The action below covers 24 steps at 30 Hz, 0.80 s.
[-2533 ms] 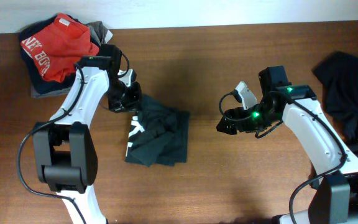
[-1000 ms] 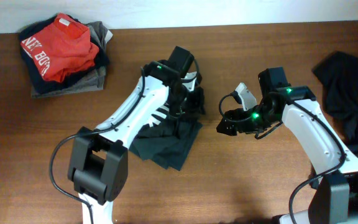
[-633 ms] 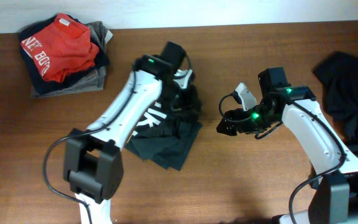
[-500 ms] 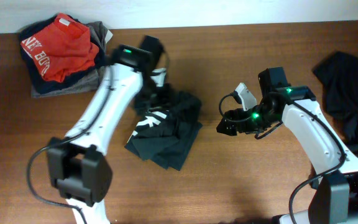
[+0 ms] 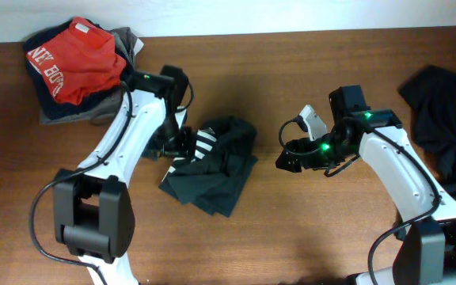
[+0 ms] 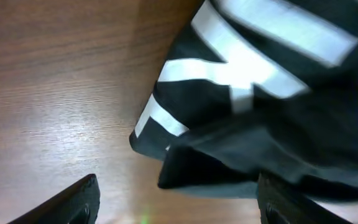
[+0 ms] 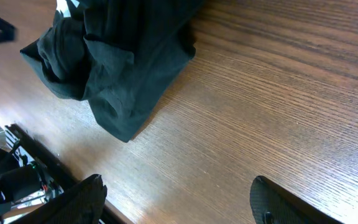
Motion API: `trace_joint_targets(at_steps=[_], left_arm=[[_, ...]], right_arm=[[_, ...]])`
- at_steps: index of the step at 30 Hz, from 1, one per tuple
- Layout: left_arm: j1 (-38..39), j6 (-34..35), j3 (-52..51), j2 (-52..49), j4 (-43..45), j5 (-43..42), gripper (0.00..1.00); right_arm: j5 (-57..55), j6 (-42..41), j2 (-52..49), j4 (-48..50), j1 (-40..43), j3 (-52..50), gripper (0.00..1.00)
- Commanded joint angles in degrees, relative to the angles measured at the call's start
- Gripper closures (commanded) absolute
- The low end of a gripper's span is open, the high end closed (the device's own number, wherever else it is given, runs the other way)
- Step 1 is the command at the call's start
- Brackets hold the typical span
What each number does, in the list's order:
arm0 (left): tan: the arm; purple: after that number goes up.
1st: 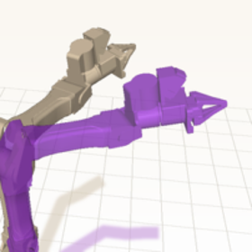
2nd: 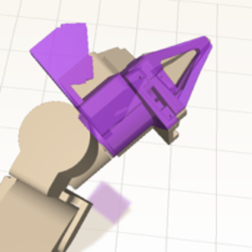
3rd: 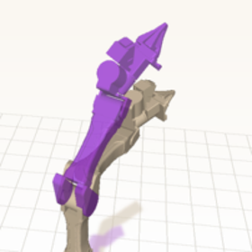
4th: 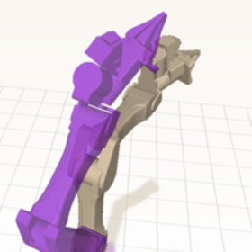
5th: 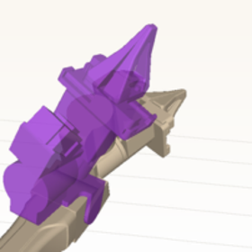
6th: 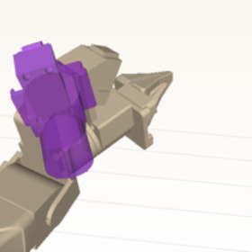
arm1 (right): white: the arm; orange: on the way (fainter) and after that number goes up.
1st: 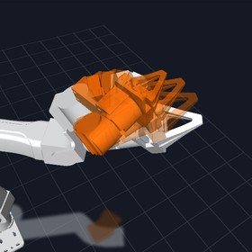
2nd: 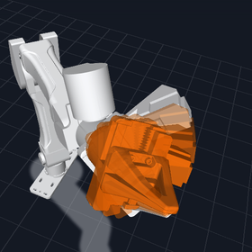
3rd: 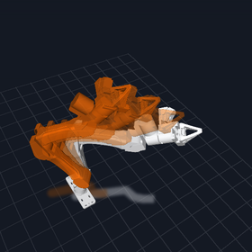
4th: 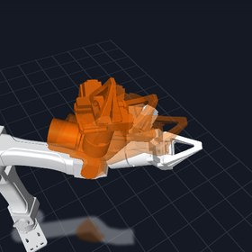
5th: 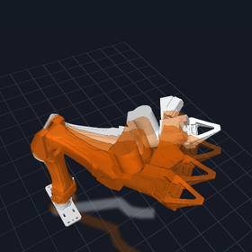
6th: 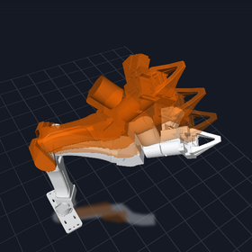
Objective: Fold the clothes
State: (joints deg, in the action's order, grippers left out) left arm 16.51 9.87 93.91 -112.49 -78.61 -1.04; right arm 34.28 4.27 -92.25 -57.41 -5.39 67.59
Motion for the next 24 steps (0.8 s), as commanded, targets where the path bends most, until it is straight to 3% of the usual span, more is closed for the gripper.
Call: trace_joint_targets(at_steps=[1,8,12,13,21,24], left_arm=[[-0.04,-4.46,-4.59,0.48,1.81,-1.97,0.19],[-0.02,-7.17,-10.51,0.48,6.14,-10.14,0.19],[0.13,-10.95,-10.58,0.48,5.90,-16.35,0.28],[0.22,-10.99,-10.58,0.48,5.66,-17.38,0.32],[2.89,-12.15,-10.58,0.48,2.45,-22.56,0.88],[4.72,-12.15,-10.58,0.48,1.88,-24.79,0.97]], right_arm=[[-0.31,-0.28,-0.04,-0.13,0.22,-0.22,0.21],[-0.31,-0.28,-0.04,-0.13,0.22,-0.22,0.21],[-0.28,-0.28,-0.04,-0.13,0.22,-0.22,0.21],[-0.31,-0.28,-0.04,-0.13,0.22,-0.22,0.21],[-0.31,-0.28,-0.04,0.07,0.22,-0.22,0.21],[-0.28,-0.31,-0.04,0.09,0.22,-0.22,0.21]])
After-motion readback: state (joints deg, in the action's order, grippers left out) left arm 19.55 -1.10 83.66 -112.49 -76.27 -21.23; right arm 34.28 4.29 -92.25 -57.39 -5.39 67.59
